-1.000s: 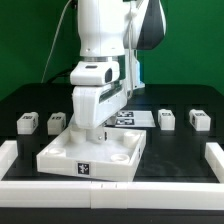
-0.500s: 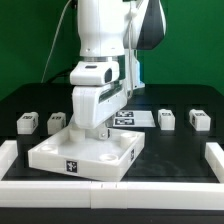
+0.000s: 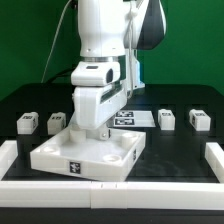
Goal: Assemble one leg
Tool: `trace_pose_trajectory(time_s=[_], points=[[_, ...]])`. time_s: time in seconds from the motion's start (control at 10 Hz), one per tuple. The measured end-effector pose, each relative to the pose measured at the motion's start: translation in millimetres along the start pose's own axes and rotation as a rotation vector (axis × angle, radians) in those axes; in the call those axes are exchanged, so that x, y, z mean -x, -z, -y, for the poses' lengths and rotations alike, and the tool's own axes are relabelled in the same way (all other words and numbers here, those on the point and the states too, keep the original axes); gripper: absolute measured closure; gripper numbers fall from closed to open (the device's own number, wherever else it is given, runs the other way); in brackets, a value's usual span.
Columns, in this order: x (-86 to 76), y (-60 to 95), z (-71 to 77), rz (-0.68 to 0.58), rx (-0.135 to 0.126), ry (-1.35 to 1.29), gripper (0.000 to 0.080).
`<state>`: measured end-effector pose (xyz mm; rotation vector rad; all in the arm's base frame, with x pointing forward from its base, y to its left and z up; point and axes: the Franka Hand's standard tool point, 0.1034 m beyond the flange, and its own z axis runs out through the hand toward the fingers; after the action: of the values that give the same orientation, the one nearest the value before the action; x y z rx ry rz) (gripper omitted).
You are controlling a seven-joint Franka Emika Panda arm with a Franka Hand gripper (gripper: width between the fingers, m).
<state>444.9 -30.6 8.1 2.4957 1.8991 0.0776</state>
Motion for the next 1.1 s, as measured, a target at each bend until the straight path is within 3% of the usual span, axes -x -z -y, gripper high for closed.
trace_pose_trajectory(time_s=[0.2, 0.3, 0.8, 1.1], points=[[-21.3, -0.9, -8.7, 0.006, -0.008, 0.108, 0.0744], [-32.7, -1.7, -10.0, 0.002, 0.008, 0.156, 0.0744], [-29.7, -1.8, -10.7, 0.005, 0.006, 0.147, 0.0744], [-65.8, -2.9, -15.8, 0.012, -0.003, 0.245, 0.0744]])
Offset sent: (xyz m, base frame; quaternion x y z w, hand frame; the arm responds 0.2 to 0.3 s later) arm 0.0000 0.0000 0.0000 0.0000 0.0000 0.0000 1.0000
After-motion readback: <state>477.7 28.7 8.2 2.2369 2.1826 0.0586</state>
